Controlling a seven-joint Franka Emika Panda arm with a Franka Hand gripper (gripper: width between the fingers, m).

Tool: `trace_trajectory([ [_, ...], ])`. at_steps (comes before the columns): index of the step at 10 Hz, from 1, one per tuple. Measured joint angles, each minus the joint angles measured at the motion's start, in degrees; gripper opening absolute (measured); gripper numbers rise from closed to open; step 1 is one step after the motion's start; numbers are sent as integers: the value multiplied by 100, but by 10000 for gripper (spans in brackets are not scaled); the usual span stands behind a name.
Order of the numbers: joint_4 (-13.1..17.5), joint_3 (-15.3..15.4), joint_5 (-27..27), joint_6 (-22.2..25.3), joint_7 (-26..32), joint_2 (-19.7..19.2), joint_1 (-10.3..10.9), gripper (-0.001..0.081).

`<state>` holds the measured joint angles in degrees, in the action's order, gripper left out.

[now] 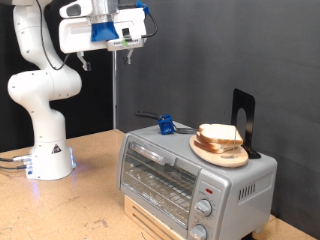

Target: Make a piece of toast with the oven

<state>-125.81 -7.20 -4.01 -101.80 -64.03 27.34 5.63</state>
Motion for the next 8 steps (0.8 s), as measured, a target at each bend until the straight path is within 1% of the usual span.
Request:
trace_trajectory([
  [1,-83,-56,-69,-109,547,66,41,808],
  [2,-135,-159,-138,-108,1298,76,110,809],
  [3,-141,-265,-152,-146,2050,18,184,809],
  [4,-142,-301,-148,-349,2505,-109,214,808],
  [5,-132,-280,-148,-560,2560,-267,215,808],
  [6,-110,-249,-190,-676,2474,-409,215,809],
  [8,-137,-172,-218,-755,2178,-529,214,809],
])
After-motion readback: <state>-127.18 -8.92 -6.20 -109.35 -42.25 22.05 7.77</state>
